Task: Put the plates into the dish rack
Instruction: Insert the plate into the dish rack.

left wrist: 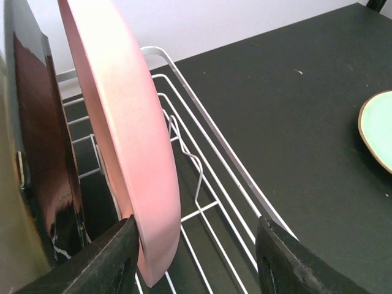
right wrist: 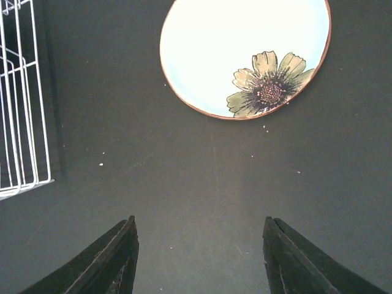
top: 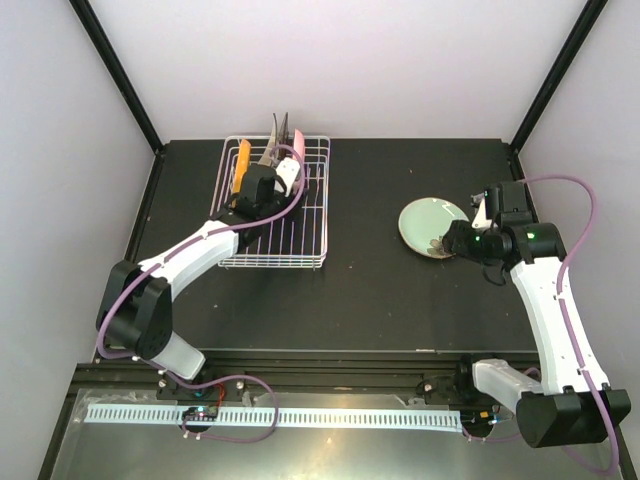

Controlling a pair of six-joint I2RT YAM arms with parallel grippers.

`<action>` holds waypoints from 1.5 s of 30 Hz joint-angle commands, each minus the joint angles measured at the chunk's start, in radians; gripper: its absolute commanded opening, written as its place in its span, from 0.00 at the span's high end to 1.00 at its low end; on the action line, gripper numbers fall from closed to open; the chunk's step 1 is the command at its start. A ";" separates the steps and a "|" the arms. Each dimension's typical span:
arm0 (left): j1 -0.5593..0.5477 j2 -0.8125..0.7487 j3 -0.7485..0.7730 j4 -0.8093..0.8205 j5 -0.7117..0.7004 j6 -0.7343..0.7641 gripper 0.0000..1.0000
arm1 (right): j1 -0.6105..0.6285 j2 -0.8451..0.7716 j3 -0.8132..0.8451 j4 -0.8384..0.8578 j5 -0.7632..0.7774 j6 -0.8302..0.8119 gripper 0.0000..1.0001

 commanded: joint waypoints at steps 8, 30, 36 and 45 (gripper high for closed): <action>-0.011 0.012 0.075 -0.017 -0.100 0.008 0.79 | -0.004 -0.040 -0.028 -0.004 0.001 0.009 0.43; -0.008 0.014 0.066 -0.108 -0.174 -0.004 0.84 | -0.005 -0.050 -0.041 -0.004 0.009 0.011 0.43; -0.007 -0.022 0.073 -0.111 -0.180 -0.001 0.72 | -0.005 -0.039 -0.025 -0.005 0.008 0.010 0.43; -0.007 -0.071 0.127 -0.136 -0.177 0.022 0.61 | -0.005 -0.026 -0.009 -0.002 0.001 0.010 0.43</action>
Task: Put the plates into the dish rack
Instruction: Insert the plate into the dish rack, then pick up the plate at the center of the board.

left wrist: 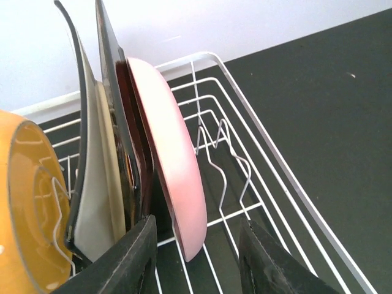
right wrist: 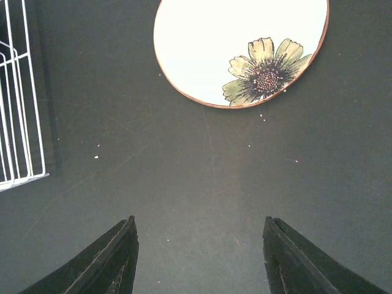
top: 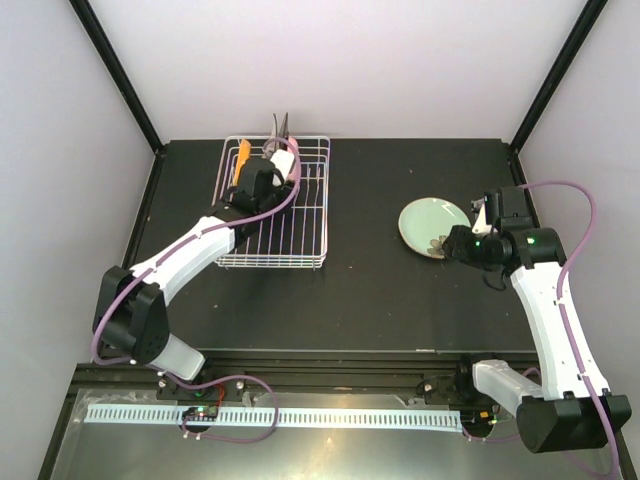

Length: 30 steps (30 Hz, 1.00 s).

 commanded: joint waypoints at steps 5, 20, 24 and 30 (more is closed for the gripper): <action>-0.016 -0.117 0.153 -0.060 0.123 0.008 0.56 | -0.004 0.024 0.051 0.013 0.004 -0.001 0.43; -0.178 -0.373 -0.008 -0.224 0.500 -0.209 0.33 | -0.227 -0.139 -0.390 0.206 -0.239 0.127 0.43; -0.189 -0.379 -0.019 -0.188 0.537 -0.229 0.25 | -0.258 -0.220 -0.534 0.291 -0.278 0.220 0.43; -0.197 -0.371 0.035 -0.220 0.549 -0.184 0.11 | -0.259 -0.241 -0.671 0.517 -0.338 0.312 0.43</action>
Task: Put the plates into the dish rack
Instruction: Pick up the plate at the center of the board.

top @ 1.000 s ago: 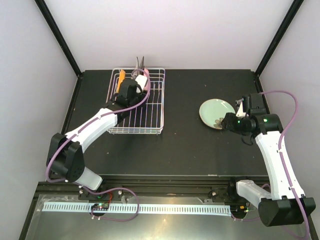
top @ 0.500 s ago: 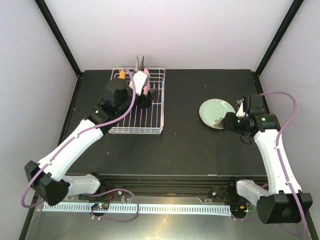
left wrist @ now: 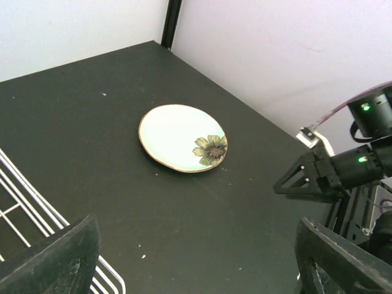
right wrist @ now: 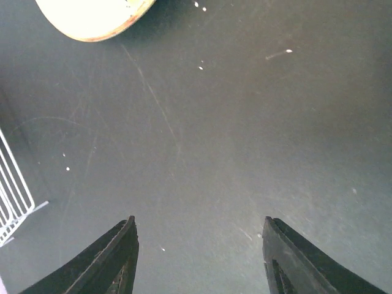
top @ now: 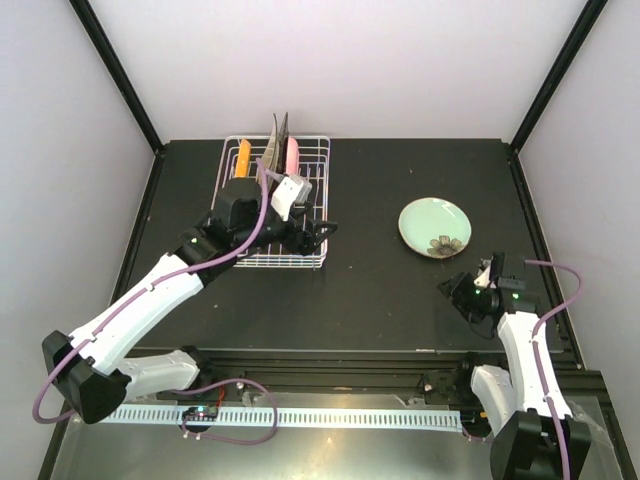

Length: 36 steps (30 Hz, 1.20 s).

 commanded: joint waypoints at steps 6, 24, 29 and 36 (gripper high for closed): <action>-0.007 -0.053 0.042 0.003 0.030 0.038 0.05 | -0.006 0.083 -0.075 0.333 -0.048 0.079 0.43; -0.008 -0.147 0.040 -0.098 -0.097 0.058 0.04 | -0.035 0.410 -0.123 0.787 0.103 0.474 0.47; -0.008 -0.159 0.044 -0.131 -0.129 0.067 0.03 | -0.034 0.561 -0.068 0.870 0.040 0.492 0.48; -0.008 -0.156 0.054 -0.158 -0.152 0.076 0.03 | -0.034 0.612 -0.023 0.893 0.005 0.492 0.48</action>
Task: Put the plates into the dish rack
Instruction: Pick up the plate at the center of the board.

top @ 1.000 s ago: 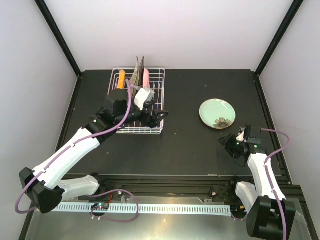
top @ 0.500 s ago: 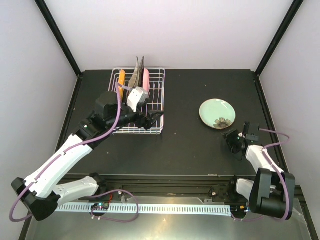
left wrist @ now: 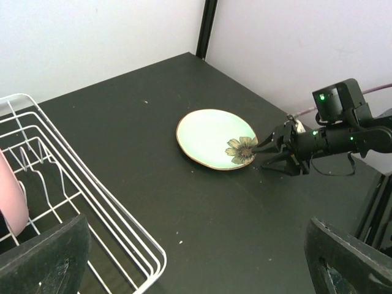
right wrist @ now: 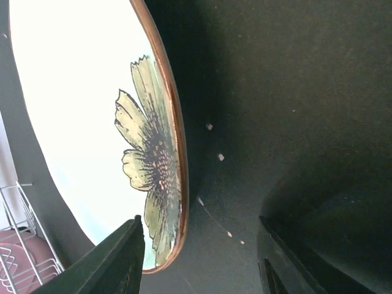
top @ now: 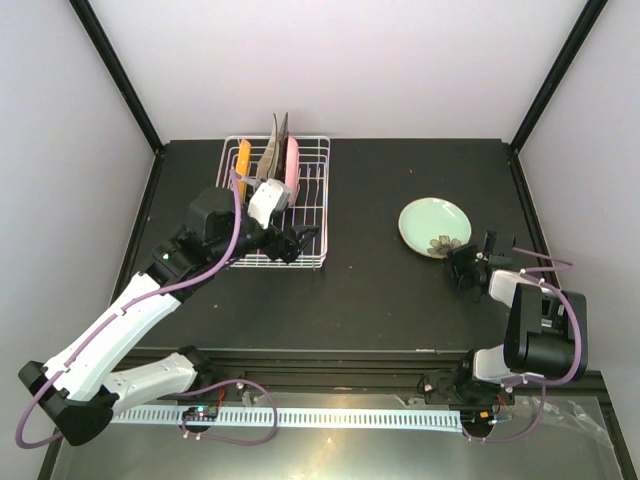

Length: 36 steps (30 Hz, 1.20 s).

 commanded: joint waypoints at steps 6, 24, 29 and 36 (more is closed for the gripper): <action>-0.003 -0.005 0.060 -0.036 -0.044 0.017 0.03 | -0.005 0.105 0.073 0.047 -0.042 0.012 0.49; -0.003 -0.024 0.081 -0.109 -0.151 0.038 0.03 | -0.005 0.231 0.183 -0.032 -0.046 -0.014 0.99; 0.001 -0.032 0.112 -0.152 -0.284 0.055 0.02 | -0.002 0.145 0.294 -0.166 -0.037 -0.136 0.99; 0.021 0.008 0.134 -0.206 -0.393 0.058 0.01 | 0.050 0.072 0.591 -0.467 0.023 -0.335 0.99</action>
